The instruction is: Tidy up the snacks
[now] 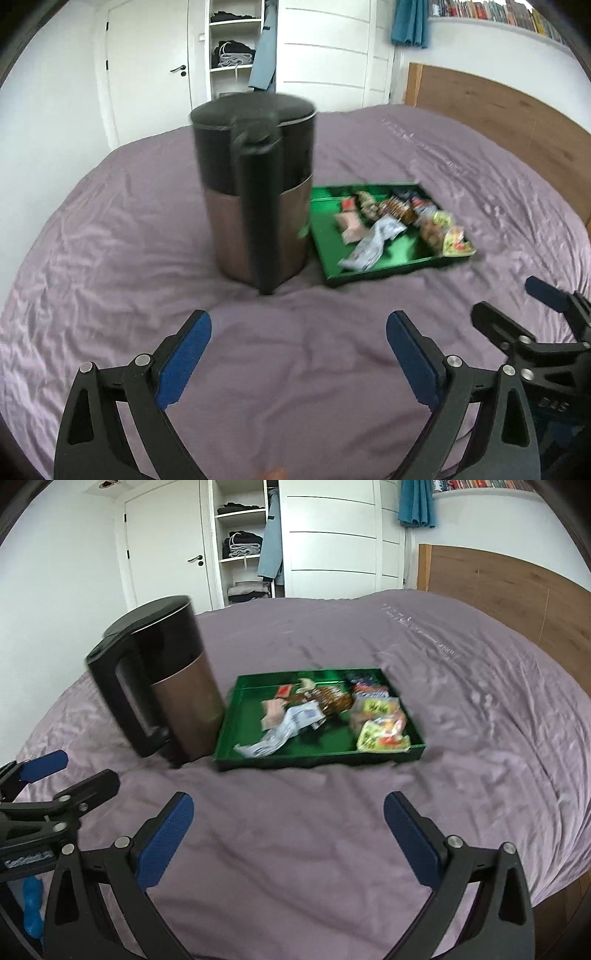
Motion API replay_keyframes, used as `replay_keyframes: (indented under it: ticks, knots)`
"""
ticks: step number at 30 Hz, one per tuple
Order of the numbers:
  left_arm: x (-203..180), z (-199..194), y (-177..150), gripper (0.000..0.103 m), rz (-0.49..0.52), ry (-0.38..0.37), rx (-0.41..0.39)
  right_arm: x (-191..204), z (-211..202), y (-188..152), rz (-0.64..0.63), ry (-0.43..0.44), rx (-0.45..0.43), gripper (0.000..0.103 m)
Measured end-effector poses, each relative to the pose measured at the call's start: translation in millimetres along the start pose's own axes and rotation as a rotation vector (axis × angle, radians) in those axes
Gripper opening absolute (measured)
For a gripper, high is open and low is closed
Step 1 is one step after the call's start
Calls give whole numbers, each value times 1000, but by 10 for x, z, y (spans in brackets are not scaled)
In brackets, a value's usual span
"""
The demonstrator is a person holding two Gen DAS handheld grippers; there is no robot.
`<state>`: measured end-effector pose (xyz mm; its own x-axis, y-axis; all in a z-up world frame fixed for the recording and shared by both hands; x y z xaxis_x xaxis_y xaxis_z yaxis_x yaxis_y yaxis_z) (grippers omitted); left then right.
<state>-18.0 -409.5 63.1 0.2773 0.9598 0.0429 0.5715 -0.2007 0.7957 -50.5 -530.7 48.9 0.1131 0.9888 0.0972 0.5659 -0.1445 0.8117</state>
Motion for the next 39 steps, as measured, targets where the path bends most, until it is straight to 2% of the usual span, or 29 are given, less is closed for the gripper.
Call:
replay_keyframes:
  ticks: [5,13,30,39]
  knots:
    - [171,-29,-135,93,52,30,22,63,-37,-79,-16,-9,1,103]
    - [289,-10,-195,93,101,91,50,-57,56,-186,-39,-38,31,103]
    - [299,207,-216,93,129,60,106,-133,383,-281,-100,-10,95,103]
    - [503,348,-297,93,123,75,138,-265,468,-313,-106,-23,113,103]
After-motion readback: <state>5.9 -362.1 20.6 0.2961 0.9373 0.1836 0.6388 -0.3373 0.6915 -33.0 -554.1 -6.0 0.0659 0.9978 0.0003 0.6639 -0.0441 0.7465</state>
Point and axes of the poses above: each gripper's, at about its wrist camera, not at the fingertips, and z roughly the way its jaws point, x to its left, y to its top, the point moved 6 cm from there along z, roughly the way its jaws point, and after that the axes turned 8 degrees about -x, right-handed, at the moved point
